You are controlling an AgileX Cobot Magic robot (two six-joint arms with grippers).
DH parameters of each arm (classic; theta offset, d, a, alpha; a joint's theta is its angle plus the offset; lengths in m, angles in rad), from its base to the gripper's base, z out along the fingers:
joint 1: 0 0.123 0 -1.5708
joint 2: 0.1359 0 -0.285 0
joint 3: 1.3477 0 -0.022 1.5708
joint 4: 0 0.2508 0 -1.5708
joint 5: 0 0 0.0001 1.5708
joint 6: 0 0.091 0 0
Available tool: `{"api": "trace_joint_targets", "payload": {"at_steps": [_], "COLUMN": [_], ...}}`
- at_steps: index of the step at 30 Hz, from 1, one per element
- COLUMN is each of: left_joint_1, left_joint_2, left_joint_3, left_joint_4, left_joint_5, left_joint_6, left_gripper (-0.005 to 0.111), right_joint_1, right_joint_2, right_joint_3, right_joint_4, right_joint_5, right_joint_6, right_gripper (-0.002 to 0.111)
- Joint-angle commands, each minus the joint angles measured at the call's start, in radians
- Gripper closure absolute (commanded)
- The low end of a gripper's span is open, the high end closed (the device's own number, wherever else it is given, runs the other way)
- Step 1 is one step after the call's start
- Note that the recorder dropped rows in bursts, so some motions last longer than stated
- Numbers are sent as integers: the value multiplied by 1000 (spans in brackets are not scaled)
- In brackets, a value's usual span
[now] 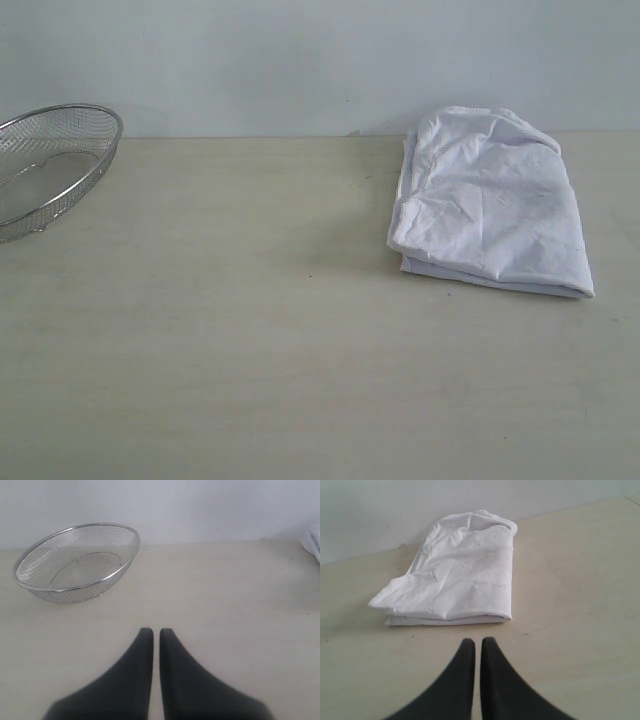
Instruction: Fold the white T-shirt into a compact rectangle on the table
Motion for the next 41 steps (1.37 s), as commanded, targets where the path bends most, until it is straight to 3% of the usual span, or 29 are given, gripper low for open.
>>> {"api": "trace_joint_targets", "payload": {"at_steps": [1,38,41], "left_joint_1": [3,3,46], "left_joint_2": [-2,-2,-2], "left_joint_3": [3,3,3], "left_joint_4": [-4,-4,-4], "left_joint_5": [-2,-2,-2], "left_joint_6": [-11,-11,-11], "left_gripper": [102,102,102], "right_joint_1": [-7,-7,-7], "right_joint_2": [-6,-6,-6], "right_joint_3": [0,0,0], "right_joint_4": [-12,-10,-10], "right_joint_5": [-4,-4,-4], "right_joint_6": [2,2,2], "right_gripper": [108,108,108]}}
